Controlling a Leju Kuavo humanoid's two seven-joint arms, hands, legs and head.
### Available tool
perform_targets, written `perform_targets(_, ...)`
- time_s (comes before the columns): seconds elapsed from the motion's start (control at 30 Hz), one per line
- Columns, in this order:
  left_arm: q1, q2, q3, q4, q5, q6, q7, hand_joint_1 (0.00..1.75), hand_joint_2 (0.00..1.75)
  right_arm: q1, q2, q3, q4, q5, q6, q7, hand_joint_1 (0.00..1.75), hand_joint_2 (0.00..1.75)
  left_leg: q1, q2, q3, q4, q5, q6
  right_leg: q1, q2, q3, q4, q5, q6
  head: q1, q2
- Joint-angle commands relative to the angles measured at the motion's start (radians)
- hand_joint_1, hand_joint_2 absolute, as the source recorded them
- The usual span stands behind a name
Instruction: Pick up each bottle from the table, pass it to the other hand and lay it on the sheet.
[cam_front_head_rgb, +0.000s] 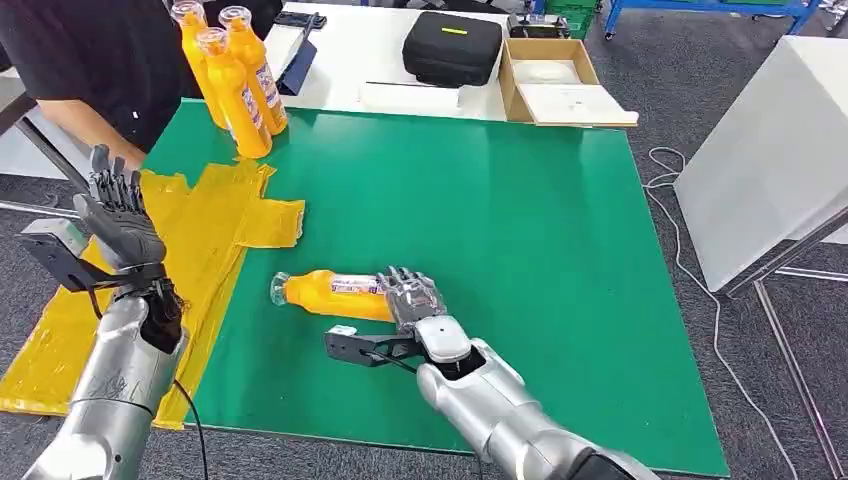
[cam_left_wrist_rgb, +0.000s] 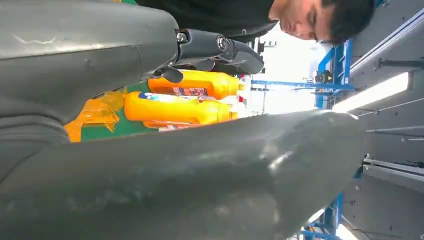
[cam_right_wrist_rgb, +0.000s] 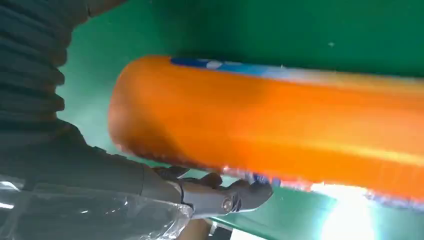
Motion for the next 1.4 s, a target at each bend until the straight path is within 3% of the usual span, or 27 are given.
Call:
perform_targets(0.03,-0.067,-0.027,0.016,0.085,0.001,0.004,0.002,0.00,0.00,-0.027,-0.013,0.014,0.097,0.012,0.020,-0.002,1.66,1.75,0.000,-0.003,0.003,0.000,-0.001,-0.003,0.000,-0.004,0.004,0.000,-0.002,-0.002,0.000,0.000)
perform_targets(0.7,-0.065,-0.033,0.020,0.076,0.002,0.010,0.002,0.00,0.00,-0.018,-0.023,0.003,0.094,0.033,0.040,-0.001,1.75,1.75,0.000,-0.002,0.004,0.000,-0.001,-0.002,0.001,-0.003,0.003,0.000,-0.001,-0.001,0.000,0.000)
perform_targets(0.9,-0.023,-0.012,0.017,0.067,0.032,-0.050,0.042,0.00,0.00,-0.042,-0.046,-0.074,-0.021,-0.009,-0.030,-0.016,1.75,1.75,0.000,-0.001,0.006,0.000,-0.001,-0.003,0.000,-0.002,0.004,0.000,-0.002,-0.002,0.000,0.000)
perform_targets(0.93,-0.011,-0.007,0.014,0.064,0.039,-0.074,0.058,0.00,1.75,-0.048,-0.067,-0.105,-0.116,-0.019,-0.033,-0.017,1.75,1.75,0.000,0.000,0.004,0.000,-0.001,-0.002,0.000,-0.001,0.003,0.000,-0.001,-0.001,0.000,0.000)
perform_targets(1.07,0.039,-0.023,-0.013,0.021,0.052,-0.151,0.093,0.00,1.75,-0.048,-0.116,-0.178,-0.404,-0.054,0.040,-0.013,1.75,1.75,0.000,0.001,0.005,0.003,-0.004,-0.005,0.000,0.000,0.005,0.003,-0.004,-0.002,0.000,0.000)
perform_targets(1.1,0.044,-0.027,-0.015,0.020,0.051,-0.148,0.093,0.00,1.75,-0.050,-0.115,-0.179,-0.411,-0.055,0.048,-0.013,1.75,1.75,-0.001,0.001,0.000,0.002,-0.001,-0.002,-0.001,0.000,0.001,0.002,-0.001,-0.001,0.000,0.000)
perform_targets(1.33,0.041,-0.028,-0.016,0.016,0.050,-0.146,0.094,0.00,1.75,-0.032,-0.116,-0.176,-0.409,-0.054,0.046,-0.013,1.75,1.75,0.000,-0.002,0.003,0.001,-0.001,-0.002,0.000,-0.004,0.005,0.001,-0.003,-0.001,0.000,0.000)
perform_targets(1.4,0.060,-0.028,-0.033,0.007,0.081,-0.205,0.120,0.00,1.75,-0.041,-0.116,-0.182,-0.420,-0.062,0.023,-0.028,1.75,1.75,0.000,-0.001,0.001,0.000,0.000,-0.001,0.000,-0.002,0.003,0.000,0.000,-0.001,0.000,0.000)
